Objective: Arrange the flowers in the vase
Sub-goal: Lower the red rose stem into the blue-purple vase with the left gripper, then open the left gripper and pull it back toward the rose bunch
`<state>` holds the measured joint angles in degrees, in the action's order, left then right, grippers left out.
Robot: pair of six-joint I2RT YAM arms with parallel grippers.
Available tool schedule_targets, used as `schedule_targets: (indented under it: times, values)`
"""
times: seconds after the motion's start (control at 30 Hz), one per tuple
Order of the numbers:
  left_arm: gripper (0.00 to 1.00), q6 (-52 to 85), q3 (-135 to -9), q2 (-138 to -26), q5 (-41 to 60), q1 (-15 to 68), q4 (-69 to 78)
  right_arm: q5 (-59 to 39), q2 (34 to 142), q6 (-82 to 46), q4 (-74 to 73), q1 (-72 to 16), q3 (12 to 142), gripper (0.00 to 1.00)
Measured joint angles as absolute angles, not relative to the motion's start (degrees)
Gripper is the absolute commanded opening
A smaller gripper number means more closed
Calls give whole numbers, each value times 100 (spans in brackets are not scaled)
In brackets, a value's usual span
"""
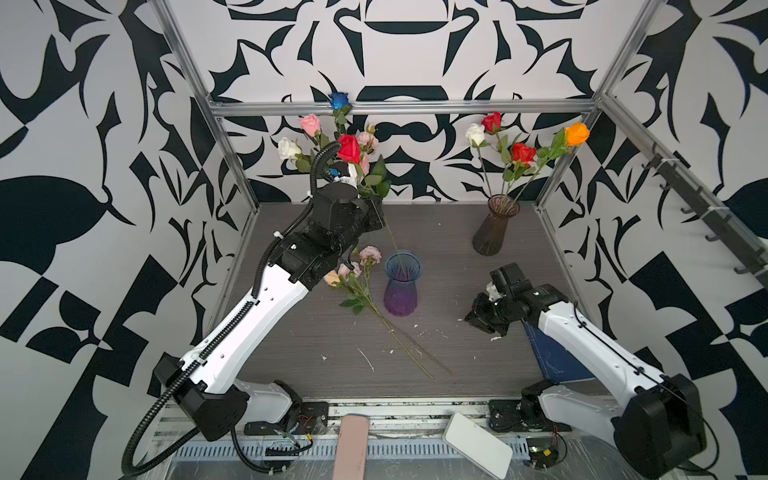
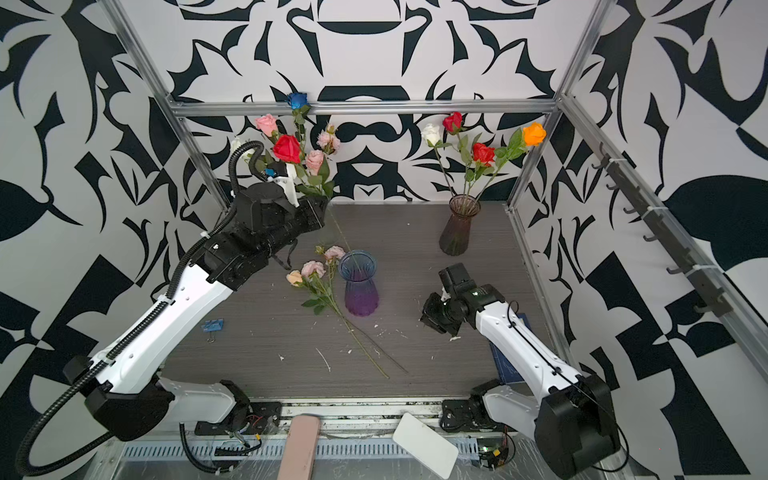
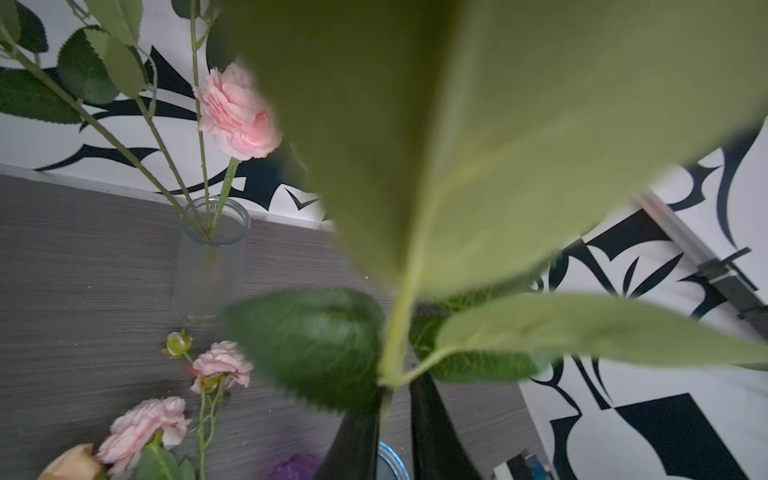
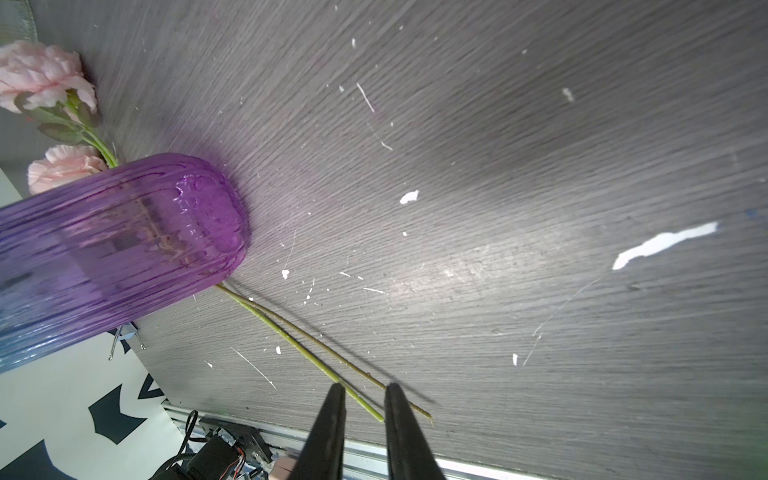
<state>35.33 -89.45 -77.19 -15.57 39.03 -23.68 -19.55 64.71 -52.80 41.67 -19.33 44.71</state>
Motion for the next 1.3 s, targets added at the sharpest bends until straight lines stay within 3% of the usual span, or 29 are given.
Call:
schedule_targets:
  times: [0.77,1.3]
  values:
    - [23,3649,-8617,-7540,-1599,3903,-2283,-2082,6547,-5282,4108,-1933,4471,22]
    - [25,5369,-6274,-6873,-1409,3472,-2064,-2145,6573,-5284,4034,-1933,4440,22]
